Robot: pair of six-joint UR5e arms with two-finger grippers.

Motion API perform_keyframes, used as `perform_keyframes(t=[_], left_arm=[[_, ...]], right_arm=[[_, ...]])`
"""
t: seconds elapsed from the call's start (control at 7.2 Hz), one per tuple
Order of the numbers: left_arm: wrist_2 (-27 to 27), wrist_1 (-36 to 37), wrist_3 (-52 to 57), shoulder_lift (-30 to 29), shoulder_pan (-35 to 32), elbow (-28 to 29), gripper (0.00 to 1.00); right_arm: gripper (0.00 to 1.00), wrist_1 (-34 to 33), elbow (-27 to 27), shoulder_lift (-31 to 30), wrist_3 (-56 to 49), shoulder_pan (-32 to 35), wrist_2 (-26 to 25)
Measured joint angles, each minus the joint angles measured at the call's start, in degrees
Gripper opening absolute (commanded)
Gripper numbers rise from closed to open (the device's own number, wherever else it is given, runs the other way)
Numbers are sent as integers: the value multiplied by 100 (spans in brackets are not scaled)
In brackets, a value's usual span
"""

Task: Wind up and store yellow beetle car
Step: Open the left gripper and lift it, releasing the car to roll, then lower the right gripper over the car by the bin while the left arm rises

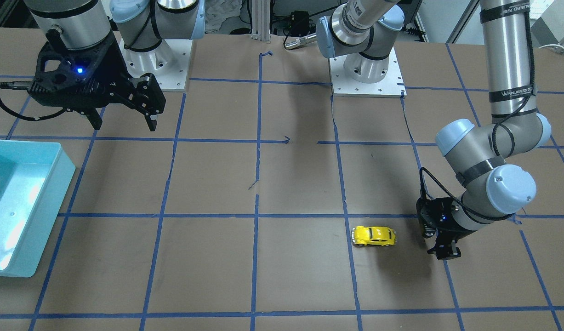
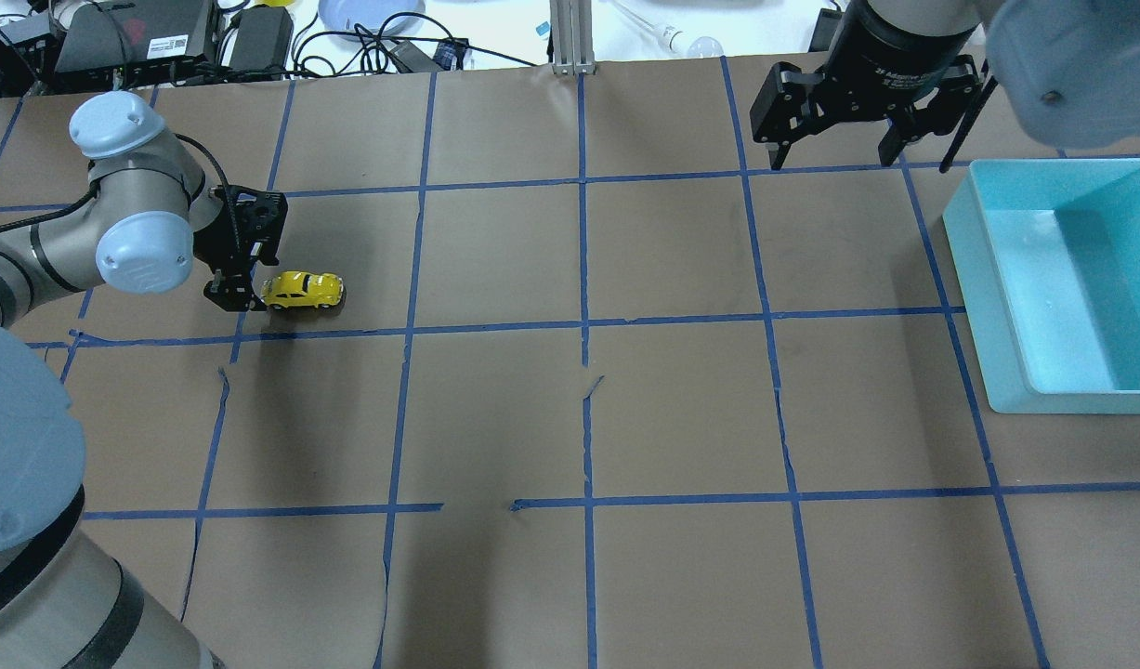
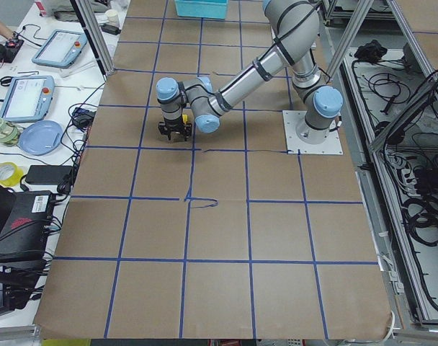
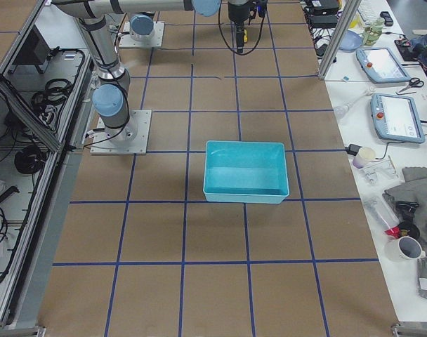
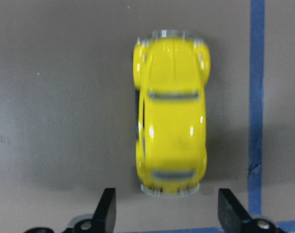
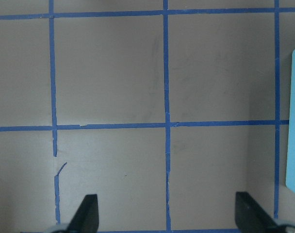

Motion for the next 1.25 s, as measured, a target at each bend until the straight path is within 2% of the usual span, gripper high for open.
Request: perform_keyframes(t=[0.42, 0.69, 0.97, 1.25], left_arm=[[-6, -63, -238, 141, -122, 63, 73], [-70, -436, -849, 362, -425, 163, 73], [-111, -1319, -1839, 670, -763, 490, 73], [-410, -2365, -3306, 962, -1113, 1060, 73]], right_arm=[[100, 0, 0, -3, 0, 2, 0], [100, 0, 0, -3, 0, 2, 0], [100, 2, 0, -2, 0, 1, -2], [100, 15, -22, 22, -10, -11, -12]])
